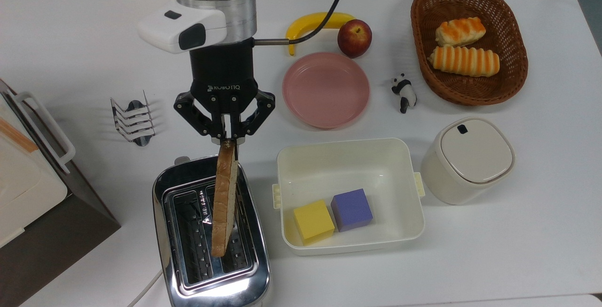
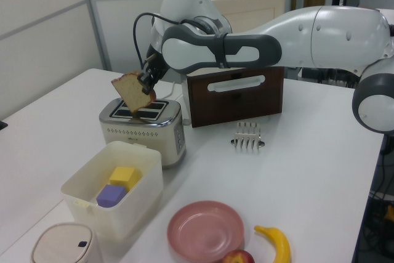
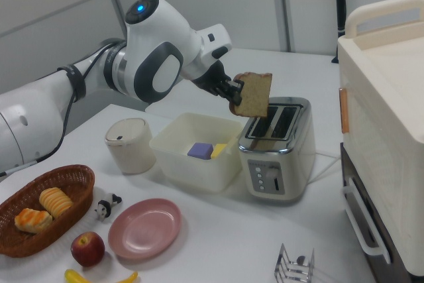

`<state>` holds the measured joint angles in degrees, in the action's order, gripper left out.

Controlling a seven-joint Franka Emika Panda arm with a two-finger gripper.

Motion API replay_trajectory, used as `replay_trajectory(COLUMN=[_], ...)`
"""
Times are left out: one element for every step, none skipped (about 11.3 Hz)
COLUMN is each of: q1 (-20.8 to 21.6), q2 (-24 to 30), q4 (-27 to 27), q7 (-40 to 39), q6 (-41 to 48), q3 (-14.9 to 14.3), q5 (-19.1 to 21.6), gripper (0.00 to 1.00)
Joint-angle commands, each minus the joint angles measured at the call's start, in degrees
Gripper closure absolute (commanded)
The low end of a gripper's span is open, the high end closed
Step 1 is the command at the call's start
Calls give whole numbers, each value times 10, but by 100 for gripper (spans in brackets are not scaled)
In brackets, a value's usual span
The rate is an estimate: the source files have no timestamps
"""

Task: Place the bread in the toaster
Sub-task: 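Lower the bread slice edge-first into the toaster slot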

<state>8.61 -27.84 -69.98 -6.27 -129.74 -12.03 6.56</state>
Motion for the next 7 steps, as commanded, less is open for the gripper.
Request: replay_trajectory(q1=[-3, -3, -3, -4, -4, -4, -4], q2=[-4, -8, -9, -9, -9, -8, -8], q4=[-12, -13, -19, -21, -22, -22, -22], q7=[-48, -54, -56, -55, -55, -54, -53], q6=[-14, -14, -14, -14, -14, -14, -14], q3=[1, 1, 1, 1, 1, 1, 1], q5=[16, 15, 15, 16, 16, 16, 17], gripper=[97, 93, 92, 89, 83, 73, 68])
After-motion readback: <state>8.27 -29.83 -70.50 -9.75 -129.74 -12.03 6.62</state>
